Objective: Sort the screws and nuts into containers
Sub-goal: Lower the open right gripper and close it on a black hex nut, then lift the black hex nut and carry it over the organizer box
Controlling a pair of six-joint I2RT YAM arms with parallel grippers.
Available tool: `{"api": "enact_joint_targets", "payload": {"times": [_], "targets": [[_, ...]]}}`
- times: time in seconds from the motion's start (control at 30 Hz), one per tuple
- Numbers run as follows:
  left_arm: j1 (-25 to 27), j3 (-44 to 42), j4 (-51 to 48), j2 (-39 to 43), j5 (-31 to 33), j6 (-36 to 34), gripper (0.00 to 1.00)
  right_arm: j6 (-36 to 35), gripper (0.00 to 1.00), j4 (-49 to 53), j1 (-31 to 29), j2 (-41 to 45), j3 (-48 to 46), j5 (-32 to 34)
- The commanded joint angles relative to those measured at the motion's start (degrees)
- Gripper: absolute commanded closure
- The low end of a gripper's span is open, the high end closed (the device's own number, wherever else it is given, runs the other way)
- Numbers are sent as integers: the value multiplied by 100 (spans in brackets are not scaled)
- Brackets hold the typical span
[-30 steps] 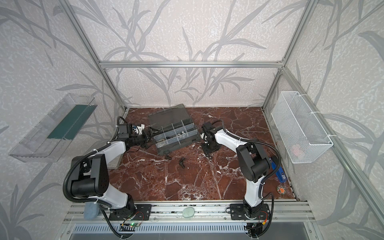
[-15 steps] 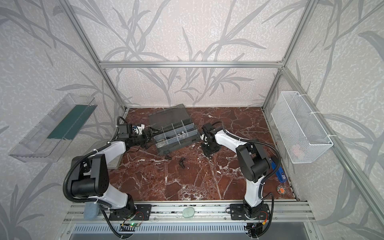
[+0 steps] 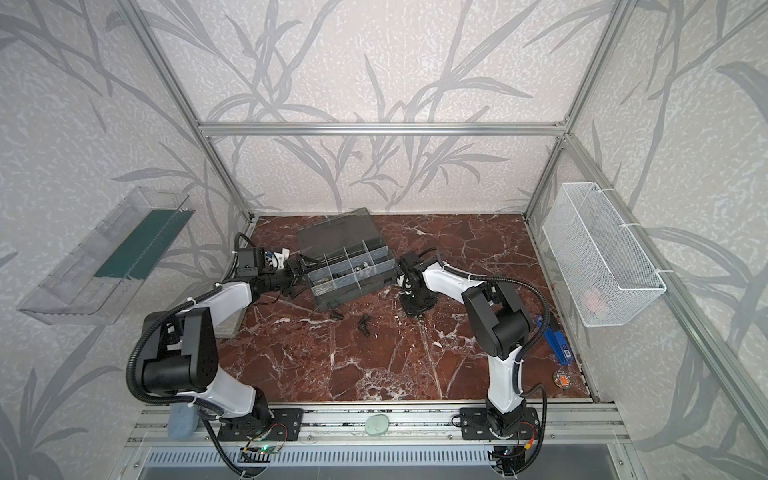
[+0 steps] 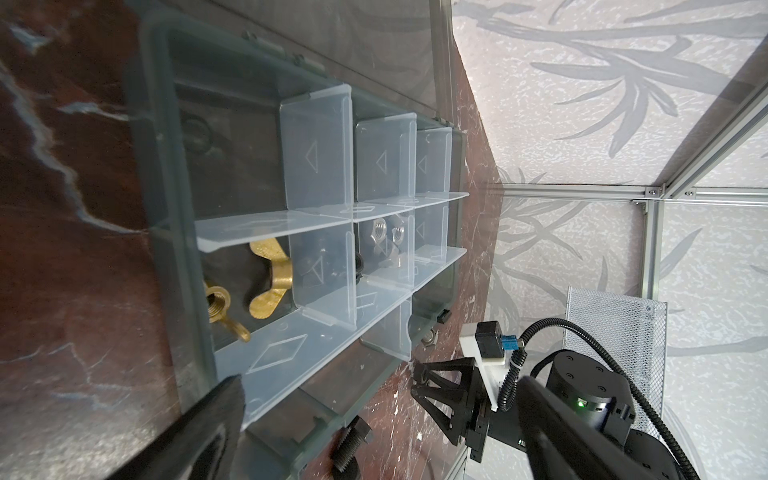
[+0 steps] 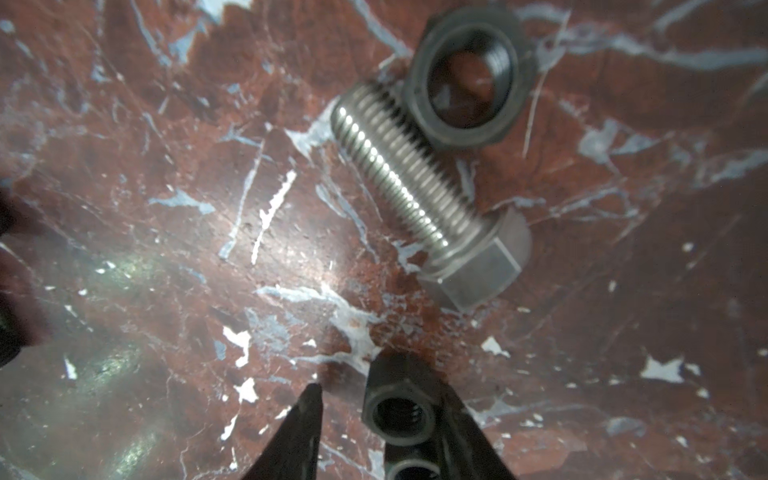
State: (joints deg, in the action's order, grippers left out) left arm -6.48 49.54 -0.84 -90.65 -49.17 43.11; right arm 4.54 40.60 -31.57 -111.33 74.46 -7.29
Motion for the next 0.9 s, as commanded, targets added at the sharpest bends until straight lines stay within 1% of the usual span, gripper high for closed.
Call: {"api": "enact_joint_targets", "payload": {"times": [0.0, 0.23, 0.37, 0.43, 0.47, 0.67, 0.87], "targets": [[5, 125, 29, -66, -23, -40, 1, -23, 59, 177, -18, -91, 105, 94], [0, 121, 73, -93, -44, -22, 1, 34, 72, 186, -17, -182, 208, 217], [-2, 129, 74, -82, -49, -22, 1, 54, 92, 205, -22, -173, 256, 271], [5, 129, 69, -75, -58, -22, 1, 52, 99, 172, -22, -35, 257, 288], [-2, 128, 72, -78, -58, -18, 1, 48, 100, 159, -22, 37, 262, 284], [-1, 119, 100, -75, -93, -22, 0, -170, 100, 417, -9, 441, 599, 95], [-4, 109, 137, -48, -119, -11, 1, -398, 100, 590, 10, 582, 1305, -67]]}}
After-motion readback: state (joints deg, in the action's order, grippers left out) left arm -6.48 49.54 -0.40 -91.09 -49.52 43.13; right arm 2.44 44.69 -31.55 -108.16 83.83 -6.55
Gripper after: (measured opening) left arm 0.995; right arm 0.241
